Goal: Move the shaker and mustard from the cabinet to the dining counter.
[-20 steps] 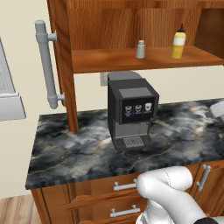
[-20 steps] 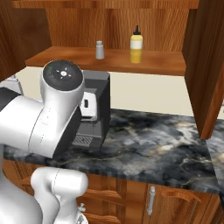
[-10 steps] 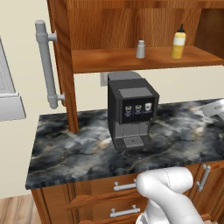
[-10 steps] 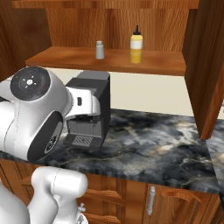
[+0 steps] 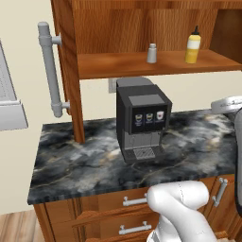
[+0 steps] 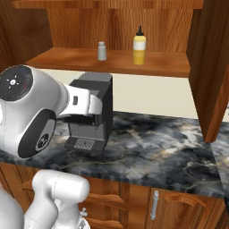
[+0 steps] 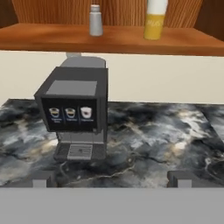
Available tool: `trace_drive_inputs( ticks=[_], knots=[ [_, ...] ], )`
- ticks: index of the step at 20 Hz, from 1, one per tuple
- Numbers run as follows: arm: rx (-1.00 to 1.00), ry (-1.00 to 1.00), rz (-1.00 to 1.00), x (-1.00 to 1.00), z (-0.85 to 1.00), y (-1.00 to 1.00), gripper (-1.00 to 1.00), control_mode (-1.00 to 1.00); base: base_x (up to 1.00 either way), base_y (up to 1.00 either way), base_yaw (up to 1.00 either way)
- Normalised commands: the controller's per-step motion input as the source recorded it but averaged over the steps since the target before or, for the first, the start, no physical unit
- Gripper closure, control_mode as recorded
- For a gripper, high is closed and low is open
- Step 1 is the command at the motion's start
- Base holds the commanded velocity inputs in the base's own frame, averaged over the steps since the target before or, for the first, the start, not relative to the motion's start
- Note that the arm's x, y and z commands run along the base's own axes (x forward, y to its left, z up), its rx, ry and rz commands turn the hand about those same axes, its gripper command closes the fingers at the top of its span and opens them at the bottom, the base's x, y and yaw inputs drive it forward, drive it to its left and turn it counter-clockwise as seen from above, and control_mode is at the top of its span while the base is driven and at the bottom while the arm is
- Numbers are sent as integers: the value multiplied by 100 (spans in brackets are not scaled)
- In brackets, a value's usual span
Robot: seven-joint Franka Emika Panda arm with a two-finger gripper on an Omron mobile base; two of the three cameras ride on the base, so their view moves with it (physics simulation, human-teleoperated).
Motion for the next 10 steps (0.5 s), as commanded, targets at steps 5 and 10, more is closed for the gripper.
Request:
trace_drive_inputs(
  ticks=[5, 10],
  knots=[
    [1, 1, -13, 22, 11, -5, -100, -100, 0, 0, 0],
    [0, 0, -8, 36, 0, -12, -100, -100, 0, 0, 0]
  ],
)
